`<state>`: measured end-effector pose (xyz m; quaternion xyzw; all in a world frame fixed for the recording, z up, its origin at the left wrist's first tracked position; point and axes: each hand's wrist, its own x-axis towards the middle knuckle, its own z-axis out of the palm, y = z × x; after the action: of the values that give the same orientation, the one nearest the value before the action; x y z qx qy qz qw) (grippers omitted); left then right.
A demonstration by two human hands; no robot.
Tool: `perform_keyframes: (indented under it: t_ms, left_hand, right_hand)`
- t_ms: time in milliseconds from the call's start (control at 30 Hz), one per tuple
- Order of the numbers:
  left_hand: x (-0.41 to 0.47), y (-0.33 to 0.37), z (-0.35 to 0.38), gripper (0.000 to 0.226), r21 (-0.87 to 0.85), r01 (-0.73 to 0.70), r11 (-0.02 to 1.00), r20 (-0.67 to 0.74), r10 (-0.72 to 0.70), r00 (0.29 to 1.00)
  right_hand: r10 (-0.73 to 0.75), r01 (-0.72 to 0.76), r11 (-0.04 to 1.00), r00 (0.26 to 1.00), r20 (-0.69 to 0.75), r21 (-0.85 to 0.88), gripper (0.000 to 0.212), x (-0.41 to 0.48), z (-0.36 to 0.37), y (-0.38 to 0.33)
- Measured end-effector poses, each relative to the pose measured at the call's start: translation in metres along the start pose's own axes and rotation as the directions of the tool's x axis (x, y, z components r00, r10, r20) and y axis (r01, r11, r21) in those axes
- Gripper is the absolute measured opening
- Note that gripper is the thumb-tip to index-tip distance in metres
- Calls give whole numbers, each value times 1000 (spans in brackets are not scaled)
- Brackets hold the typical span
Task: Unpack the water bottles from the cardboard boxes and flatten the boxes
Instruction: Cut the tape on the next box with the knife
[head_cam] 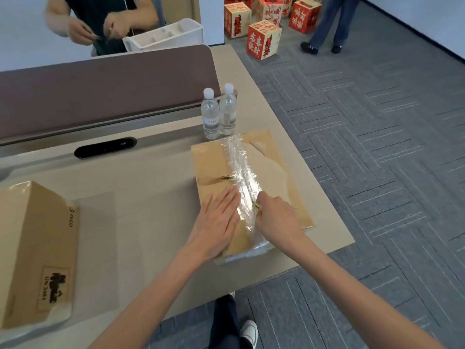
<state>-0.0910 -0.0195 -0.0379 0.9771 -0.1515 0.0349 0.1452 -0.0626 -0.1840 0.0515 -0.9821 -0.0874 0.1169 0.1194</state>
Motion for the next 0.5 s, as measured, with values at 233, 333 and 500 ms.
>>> perform_keyframes:
  t_ms: [233,333,500]
  left_hand:
    - [-8,10,10,54,48,62,997,-33,-60,998]
    - [-7,10,11,54,38,73,997,-31,-72,997]
    - [-6,10,11,54,29,90,996,-46,-89,995]
  right_hand:
    - [-30,30,999,999,-14,12,25,-29,8,12]
    - [-19,20,999,1000,-18,51,28,-39,9,16]
    - [-11,10,998,1000,9,64,28,-56,9,22]
